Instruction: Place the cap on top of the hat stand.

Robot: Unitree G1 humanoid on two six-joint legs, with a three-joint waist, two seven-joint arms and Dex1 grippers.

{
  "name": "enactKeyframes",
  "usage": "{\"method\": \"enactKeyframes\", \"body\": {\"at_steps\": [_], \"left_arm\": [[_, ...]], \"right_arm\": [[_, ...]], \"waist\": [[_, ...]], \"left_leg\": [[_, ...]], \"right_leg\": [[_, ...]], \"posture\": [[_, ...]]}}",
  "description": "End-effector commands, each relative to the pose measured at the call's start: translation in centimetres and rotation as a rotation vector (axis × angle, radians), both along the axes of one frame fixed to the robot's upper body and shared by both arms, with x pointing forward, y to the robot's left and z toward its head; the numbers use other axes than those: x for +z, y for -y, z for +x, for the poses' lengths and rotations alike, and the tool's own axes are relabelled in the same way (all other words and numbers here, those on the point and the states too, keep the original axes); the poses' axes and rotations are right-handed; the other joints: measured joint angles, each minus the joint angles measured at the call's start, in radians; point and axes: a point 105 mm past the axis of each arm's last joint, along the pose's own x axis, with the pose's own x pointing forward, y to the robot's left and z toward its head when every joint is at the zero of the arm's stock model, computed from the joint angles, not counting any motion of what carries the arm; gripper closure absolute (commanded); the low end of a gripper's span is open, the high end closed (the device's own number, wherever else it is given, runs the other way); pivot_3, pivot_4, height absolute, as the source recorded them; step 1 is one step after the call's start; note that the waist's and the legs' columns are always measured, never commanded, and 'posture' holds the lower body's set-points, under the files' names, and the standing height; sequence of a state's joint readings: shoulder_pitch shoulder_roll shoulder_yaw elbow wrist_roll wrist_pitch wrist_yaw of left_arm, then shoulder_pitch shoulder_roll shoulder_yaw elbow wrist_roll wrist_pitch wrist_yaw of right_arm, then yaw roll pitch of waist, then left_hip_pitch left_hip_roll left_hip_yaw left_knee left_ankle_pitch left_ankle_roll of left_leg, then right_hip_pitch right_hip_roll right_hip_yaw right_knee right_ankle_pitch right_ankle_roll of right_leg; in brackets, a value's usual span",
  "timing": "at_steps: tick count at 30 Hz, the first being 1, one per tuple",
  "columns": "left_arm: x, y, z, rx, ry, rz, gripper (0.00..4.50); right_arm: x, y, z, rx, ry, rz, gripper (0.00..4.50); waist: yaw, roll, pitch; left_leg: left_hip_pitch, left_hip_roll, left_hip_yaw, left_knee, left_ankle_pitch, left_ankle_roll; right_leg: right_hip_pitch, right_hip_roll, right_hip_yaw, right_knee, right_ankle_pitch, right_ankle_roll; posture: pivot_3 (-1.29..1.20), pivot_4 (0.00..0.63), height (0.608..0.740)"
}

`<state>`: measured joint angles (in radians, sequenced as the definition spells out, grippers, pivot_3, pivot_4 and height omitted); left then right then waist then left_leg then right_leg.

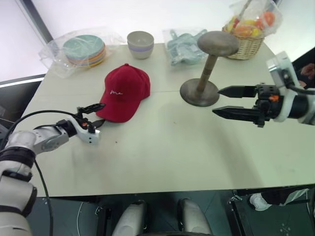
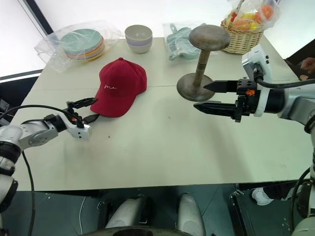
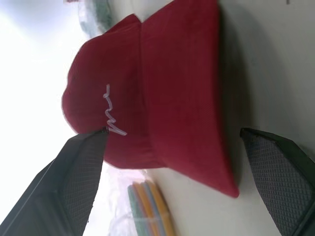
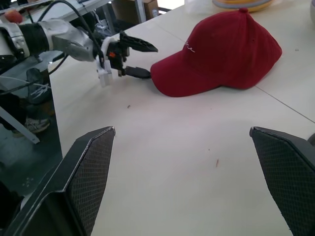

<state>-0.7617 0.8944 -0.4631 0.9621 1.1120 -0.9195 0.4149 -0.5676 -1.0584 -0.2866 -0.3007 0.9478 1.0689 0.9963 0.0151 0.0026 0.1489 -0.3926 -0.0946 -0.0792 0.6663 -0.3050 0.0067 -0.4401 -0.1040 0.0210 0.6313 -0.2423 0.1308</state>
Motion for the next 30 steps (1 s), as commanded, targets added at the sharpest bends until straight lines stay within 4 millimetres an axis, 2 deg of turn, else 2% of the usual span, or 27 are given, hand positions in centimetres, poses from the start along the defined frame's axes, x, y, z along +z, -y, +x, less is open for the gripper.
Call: {"method": "enactKeyframes", "body": {"at_steps": [1, 7, 8, 10, 15, 17, 18, 24, 27, 30], "left_arm": [[-0.1, 0.7, 0.9, -0.004, 0.026, 0.009, 0.02], [-0.9, 2.8, 1.9, -0.028, 0.042, -0.005, 0.02], [-0.9, 3.2, 2.1, -0.035, 0.046, -0.011, 0.26], [-0.8, 3.6, 2.2, -0.046, 0.051, -0.019, 0.84], [0.0, 4.6, 2.5, -0.077, 0.092, -0.039, 3.40], [0.3, 4.8, 2.6, -0.084, 0.111, -0.051, 4.27], [0.5, 4.9, 2.6, -0.087, 0.121, -0.059, 4.44], [2.4, 5.7, 2.9, -0.103, 0.208, -0.137, 4.44], [5.5, 5.8, 4.0, -0.037, 0.384, -0.210, 4.44], [9.2, 6.9, 3.8, -0.065, 0.516, -0.280, 4.44]], "right_arm": [[1.0, -0.2, -0.7, 0.008, 0.050, -0.011, 0.00], [0.9, -0.1, -0.6, -0.011, 0.056, -0.012, 0.00], [0.9, -0.1, -0.6, -0.016, 0.057, -0.014, 0.00], [0.9, 0.0, -0.6, -0.022, 0.059, -0.017, 0.00], [0.8, 0.2, -0.7, -0.034, 0.062, -0.020, 0.00], [0.8, 0.1, -0.7, -0.036, 0.064, -0.019, 0.00], [0.8, 0.1, -0.6, -0.037, 0.064, -0.018, 0.00], [0.7, 0.1, -0.5, -0.040, 0.068, -0.015, 0.00], [1.1, 0.5, -0.3, -0.062, 0.081, -0.021, 0.00], [2.0, 1.6, 0.0, -0.104, 0.109, -0.019, 0.00]], "waist": [[0.004, 0.000, 0.000], [0.032, -0.001, 0.000], [0.037, -0.001, 0.000], [0.041, -0.001, 0.000], [0.042, -0.003, 0.001], [0.045, -0.003, 0.001], [0.045, -0.003, 0.001], [0.046, -0.003, 0.001], [0.048, -0.003, 0.001], [0.048, -0.005, 0.002]], "left_leg": [[0.000, 0.000, 0.000, 0.001, 0.000, 0.000], [0.000, -0.002, 0.000, 0.004, -0.002, 0.004], [0.000, -0.002, -0.001, 0.004, -0.002, 0.004], [0.000, -0.002, -0.001, 0.006, -0.001, 0.002], [-0.004, -0.002, -0.001, 0.014, -0.002, 0.003], [-0.004, -0.002, -0.001, 0.016, -0.002, 0.003], [-0.005, -0.002, -0.001, 0.016, -0.002, 0.003], [-0.008, -0.002, -0.001, 0.016, -0.002, 0.003], [-0.011, -0.002, -0.001, 0.018, -0.002, 0.003], [-0.015, -0.003, -0.001, 0.019, -0.002, 0.003]], "right_leg": [[0.000, 0.000, 0.000, 0.000, 0.000, 0.000], [0.002, -0.001, 0.000, 0.001, 0.002, 0.003], [0.002, -0.001, -0.001, 0.001, 0.002, 0.003], [0.003, -0.001, -0.001, 0.001, 0.002, 0.003], [0.003, -0.001, -0.001, 0.001, 0.003, 0.005], [0.003, -0.002, -0.001, 0.001, 0.003, 0.006], [0.003, -0.001, -0.001, 0.001, 0.003, 0.006], [0.000, -0.001, -0.001, 0.001, 0.003, 0.006], [-0.003, -0.001, -0.001, 0.002, 0.004, 0.006], [-0.006, -0.001, -0.001, 0.002, 0.004, 0.007]], "posture": [[0.00, 0.150, 0.740], [0.00, 0.150, 0.740], [0.00, 0.150, 0.740], [0.00, 0.150, 0.740], [0.00, 0.150, 0.740], [0.00, 0.150, 0.740], [0.00, 0.150, 0.740], [0.00, 0.150, 0.740], [0.00, 0.150, 0.740], [0.00, 0.150, 0.740]]}}
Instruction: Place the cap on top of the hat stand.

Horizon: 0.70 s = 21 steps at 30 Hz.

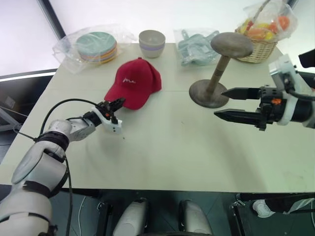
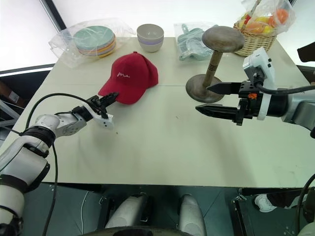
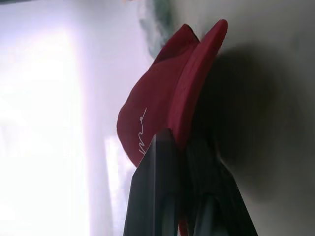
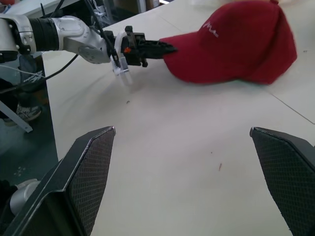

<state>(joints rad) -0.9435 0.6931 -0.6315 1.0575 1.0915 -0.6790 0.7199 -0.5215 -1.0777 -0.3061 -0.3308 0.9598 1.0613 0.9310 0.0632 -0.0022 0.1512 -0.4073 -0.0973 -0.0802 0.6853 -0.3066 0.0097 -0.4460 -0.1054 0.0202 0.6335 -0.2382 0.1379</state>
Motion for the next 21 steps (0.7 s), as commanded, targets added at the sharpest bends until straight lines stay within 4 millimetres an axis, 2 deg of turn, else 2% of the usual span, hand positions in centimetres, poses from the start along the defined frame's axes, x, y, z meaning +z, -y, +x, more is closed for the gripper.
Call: {"method": "enactKeyframes", "body": {"at_steps": [1, 5, 8, 11, 15, 18, 21], "left_arm": [[7.0, 1.1, 0.0, -0.016, 0.236, -0.142, 4.44], [13.4, 3.4, -1.0, 0.011, 0.418, -0.239, 4.44], [16.3, 5.7, -1.8, 0.029, 0.468, -0.280, 4.44], [17.6, 7.9, -1.8, 0.052, 0.449, -0.287, 4.44], [18.4, 11.8, -1.0, 0.033, 0.369, -0.272, 4.44], [19.2, 14.7, -1.0, -0.027, 0.337, -0.316, 4.44], [19.1, 17.7, -1.3, -0.116, 0.293, -0.313, 4.44]], "right_arm": [[2.9, 1.5, 0.0, -0.055, 0.110, 0.007, 0.00], [4.1, 2.8, 0.3, -0.104, 0.146, -0.002, 0.00], [5.0, 3.5, 0.4, -0.132, 0.175, 0.010, 0.00], [5.5, 4.0, 0.5, -0.156, 0.197, 0.008, 0.00], [6.6, 5.3, 0.6, -0.219, 0.245, 0.014, 0.00], [7.8, 6.9, 0.9, -0.300, 0.296, 0.055, 0.00], [8.1, 7.9, 0.9, -0.351, 0.318, 0.060, 0.00]], "waist": [[-0.001, 0.000, 0.000], [-0.001, 0.000, 0.000], [-0.002, 0.000, 0.000], [-0.002, 0.000, 0.000], [0.000, 0.000, 0.000], [0.001, -0.001, 0.000], [0.000, -0.001, 0.000]], "left_leg": [[0.000, 0.000, 0.000, 0.000, 0.000, 0.000], [-0.001, -0.001, 0.000, 0.000, 0.000, 0.000], [-0.001, -0.001, 0.000, 0.000, 0.000, 0.000], [-0.001, -0.001, 0.001, 0.000, 0.000, 0.000], [-0.001, -0.001, 0.001, 0.000, 0.000, 0.000], [-0.001, -0.001, 0.001, 0.000, 0.000, 0.000], [-0.001, -0.001, 0.001, 0.000, 0.000, 0.000]], "right_leg": [[0.000, 0.000, 0.000, 0.000, 0.000, 0.000], [-0.001, -0.001, 0.000, -0.001, 0.000, 0.000], [-0.001, -0.001, 0.000, -0.001, 0.000, 0.000], [-0.001, -0.001, 0.000, -0.001, 0.000, 0.000], [-0.001, 0.000, 0.000, -0.001, 0.000, 0.000], [0.000, -0.001, 0.000, -0.001, 0.000, 0.000], [0.000, -0.001, 0.000, -0.001, 0.000, 0.001]], "posture": [[0.00, 0.150, 0.740], [0.00, 0.150, 0.740], [0.00, 0.150, 0.740], [0.00, 0.150, 0.740], [0.00, 0.150, 0.740], [0.00, 0.150, 0.740], [0.00, 0.150, 0.740]]}}
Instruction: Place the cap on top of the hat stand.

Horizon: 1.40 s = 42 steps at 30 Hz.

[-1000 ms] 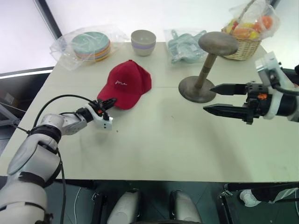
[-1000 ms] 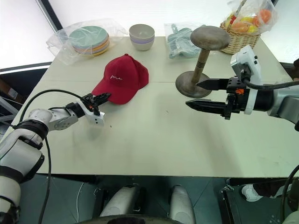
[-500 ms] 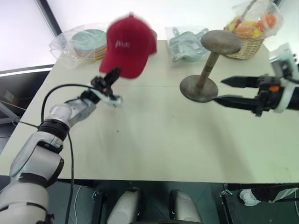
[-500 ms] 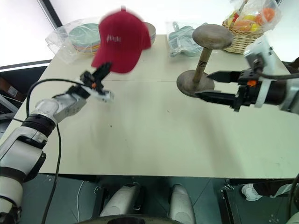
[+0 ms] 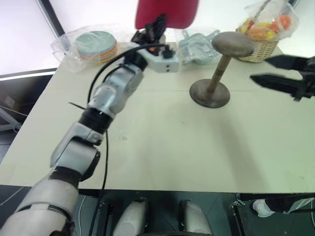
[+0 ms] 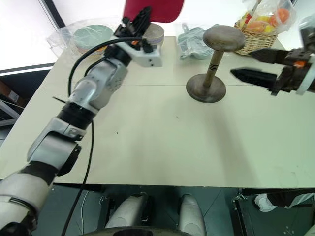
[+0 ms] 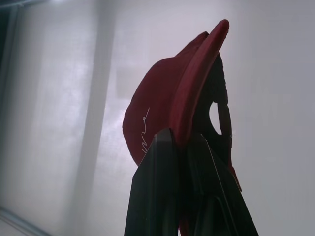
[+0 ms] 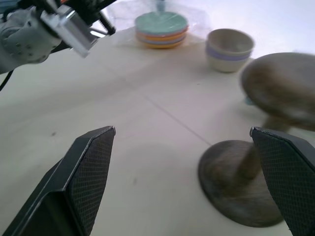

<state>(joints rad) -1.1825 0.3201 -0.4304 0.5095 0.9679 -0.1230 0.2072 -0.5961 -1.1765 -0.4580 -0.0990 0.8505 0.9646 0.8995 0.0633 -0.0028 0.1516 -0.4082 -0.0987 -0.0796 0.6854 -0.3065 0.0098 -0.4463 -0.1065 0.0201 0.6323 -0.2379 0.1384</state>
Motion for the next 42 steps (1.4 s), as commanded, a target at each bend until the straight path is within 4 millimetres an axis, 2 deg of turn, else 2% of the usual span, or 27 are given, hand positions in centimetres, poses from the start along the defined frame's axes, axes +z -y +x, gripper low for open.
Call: {"method": "enactKeyframes", "body": {"at_steps": [1, 6, 12, 16, 21, 25, 32, 38, 42], "left_arm": [[1.2, 2.9, -1.0, -0.115, 0.010, 0.005, 4.44], [1.6, 5.9, -1.7, -0.191, -0.015, 0.003, 4.44], [1.0, 8.1, -2.4, -0.199, -0.060, -0.002, 4.44], [-0.8, 9.6, -2.7, -0.171, -0.115, 0.038, 4.44], [-2.0, 10.9, -2.9, -0.166, -0.154, 0.092, 4.44], [-3.7, 12.7, -4.1, -0.196, -0.163, 0.162, 4.44], [-4.8, 13.3, -4.8, -0.168, -0.153, 0.191, 4.44], [-6.3, 13.6, -5.4, -0.154, -0.212, 0.217, 4.44], [-7.0, 13.9, -5.3, -0.142, -0.251, 0.228, 4.44]], "right_arm": [[1.9, 1.1, -0.7, -0.057, 0.094, -0.011, 0.00], [1.7, 1.4, -1.2, -0.080, 0.107, -0.005, 0.00], [1.6, 1.7, -1.7, -0.106, 0.116, -0.009, 0.00], [1.6, 2.0, -1.9, -0.137, 0.130, -0.015, 0.00], [1.9, 2.9, -2.2, -0.180, 0.139, -0.027, 0.00], [1.9, 3.5, -2.2, -0.205, 0.147, -0.023, 0.00], [1.7, 3.7, -2.5, -0.227, 0.150, -0.027, 0.00], [1.8, 3.8, -2.9, -0.240, 0.153, -0.020, 0.00], [1.6, 4.9, -3.2, -0.283, 0.133, -0.013, 0.00]], "waist": [[0.000, 0.000, 0.000], [-0.004, 0.000, 0.000], [0.000, 0.000, 0.000], [0.000, 0.000, 0.000], [-0.001, 0.000, 0.000], [0.001, 0.000, 0.000], [0.000, 0.000, 0.000], [0.000, 0.001, -0.001], [0.001, 0.001, -0.001]], "left_leg": [[0.000, 0.000, 0.000, 0.000, 0.000, 0.000], [0.000, 0.000, 0.001, 0.000, 0.000, 0.000], [0.000, 0.000, 0.001, 0.000, 0.000, 0.000], [0.000, 0.000, 0.001, 0.000, 0.000, 0.000], [0.000, 0.000, 0.001, 0.000, 0.000, 0.000], [0.000, 0.000, 0.001, 0.000, 0.000, 0.000], [0.000, 0.000, 0.001, 0.000, 0.000, 0.000], [0.001, 0.000, 0.001, 0.000, 0.000, 0.000], [0.001, 0.000, 0.001, 0.000, 0.000, 0.000]], "right_leg": [[0.000, 0.000, 0.000, 0.000, 0.000, 0.000], [0.000, 0.000, 0.001, 0.000, 0.000, 0.000], [0.000, 0.000, 0.001, 0.000, 0.000, 0.000], [0.000, 0.000, 0.001, 0.000, 0.000, 0.000], [0.000, 0.000, 0.001, 0.000, 0.000, 0.000], [0.000, 0.000, 0.001, 0.000, 0.000, 0.000], [0.000, 0.000, 0.002, 0.000, 0.000, 0.000], [0.000, 0.000, 0.002, 0.001, 0.000, 0.000], [0.000, 0.000, 0.002, 0.000, 0.000, 0.000]], "posture": [[0.00, 0.150, 0.740], [0.00, 0.150, 0.740], [0.00, 0.150, 0.740], [0.00, 0.150, 0.740], [0.00, 0.150, 0.740], [0.00, 0.150, 0.740], [0.00, 0.150, 0.740], [0.00, 0.150, 0.740], [0.00, 0.150, 0.740]]}}
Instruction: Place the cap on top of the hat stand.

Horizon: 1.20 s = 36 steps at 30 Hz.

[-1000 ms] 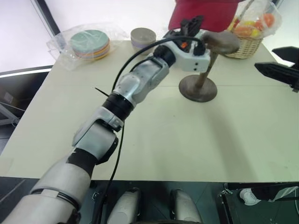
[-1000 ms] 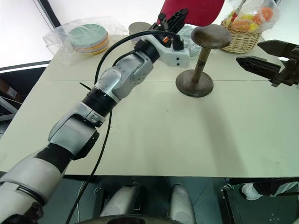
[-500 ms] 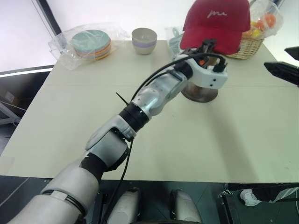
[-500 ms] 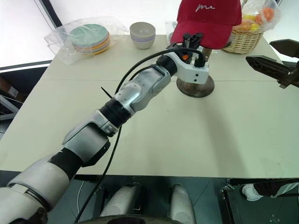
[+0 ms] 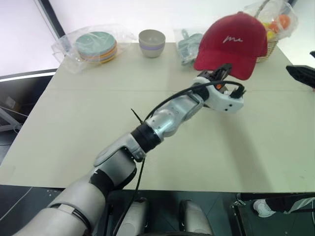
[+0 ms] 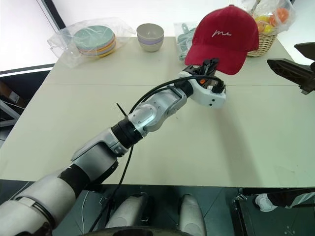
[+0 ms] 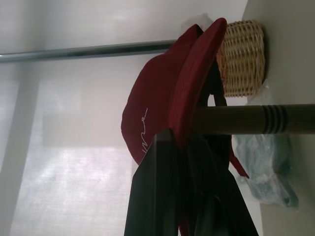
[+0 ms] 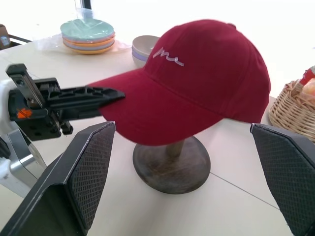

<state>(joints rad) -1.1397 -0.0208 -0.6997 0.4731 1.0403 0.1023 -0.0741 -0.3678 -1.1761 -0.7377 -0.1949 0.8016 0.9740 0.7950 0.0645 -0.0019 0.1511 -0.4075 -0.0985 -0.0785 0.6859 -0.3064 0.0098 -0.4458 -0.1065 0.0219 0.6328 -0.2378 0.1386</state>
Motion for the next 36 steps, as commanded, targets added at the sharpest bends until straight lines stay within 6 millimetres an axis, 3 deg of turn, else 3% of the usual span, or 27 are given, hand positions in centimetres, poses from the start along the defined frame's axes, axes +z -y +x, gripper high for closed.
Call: {"method": "enactKeyframes", "body": {"at_steps": [1, 14, 26, 29, 35, 36], "left_arm": [[0.9, 0.7, -0.7, -0.012, 0.022, -0.008, 4.44], [-3.1, 2.0, -0.3, -0.032, -0.122, 0.068, 4.44], [-3.6, 2.1, 0.0, -0.067, -0.144, 0.039, 4.44], [-3.6, 2.0, -0.1, -0.075, -0.149, 0.037, 3.49], [-4.1, 2.1, -0.7, -0.103, -0.167, 0.050, 0.37], [-4.2, 2.1, -0.8, -0.108, -0.167, 0.055, 0.07]], "right_arm": [[1.4, 0.8, -1.0, -0.035, 0.047, -0.003, 0.00], [1.0, 2.1, -2.3, -0.096, 0.026, 0.051, 0.00], [1.1, 2.0, -2.7, -0.110, 0.037, 0.034, 0.00], [1.0, 1.9, -2.7, -0.109, 0.036, 0.034, 0.00], [0.8, 1.7, -2.4, -0.105, 0.039, 0.036, 0.00], [0.8, 1.7, -2.4, -0.104, 0.039, 0.037, 0.00]], "waist": [[-0.001, 0.000, 0.000], [0.001, 0.000, 0.000], [0.001, 0.000, 0.000], [0.000, 0.000, 0.000], [0.000, 0.001, 0.000], [-0.001, 0.001, 0.000]], "left_leg": [[0.000, 0.000, 0.000, 0.000, 0.000, 0.000], [0.002, 0.000, 0.000, 0.001, 0.000, 0.000], [0.002, 0.000, 0.000, 0.002, 0.000, 0.000], [0.002, 0.000, 0.000, 0.003, 0.000, 0.000], [0.002, 0.000, 0.000, 0.003, 0.000, 0.000], [0.002, 0.000, 0.000, 0.003, 0.000, 0.000]], "right_leg": [[0.000, 0.000, 0.000, 0.000, 0.000, 0.000], [0.003, 0.000, 0.000, 0.000, 0.000, 0.000], [0.003, 0.000, 0.000, 0.001, 0.000, 0.000], [0.003, -0.001, 0.000, 0.001, 0.000, 0.000], [0.002, 0.000, 0.000, 0.001, 0.000, 0.000], [0.003, 0.000, 0.000, 0.001, 0.000, 0.000]], "posture": [[0.00, 0.150, 0.740], [0.00, 0.150, 0.740], [0.00, 0.150, 0.740], [0.00, 0.150, 0.740], [0.00, 0.150, 0.740], [0.00, 0.150, 0.740]]}}
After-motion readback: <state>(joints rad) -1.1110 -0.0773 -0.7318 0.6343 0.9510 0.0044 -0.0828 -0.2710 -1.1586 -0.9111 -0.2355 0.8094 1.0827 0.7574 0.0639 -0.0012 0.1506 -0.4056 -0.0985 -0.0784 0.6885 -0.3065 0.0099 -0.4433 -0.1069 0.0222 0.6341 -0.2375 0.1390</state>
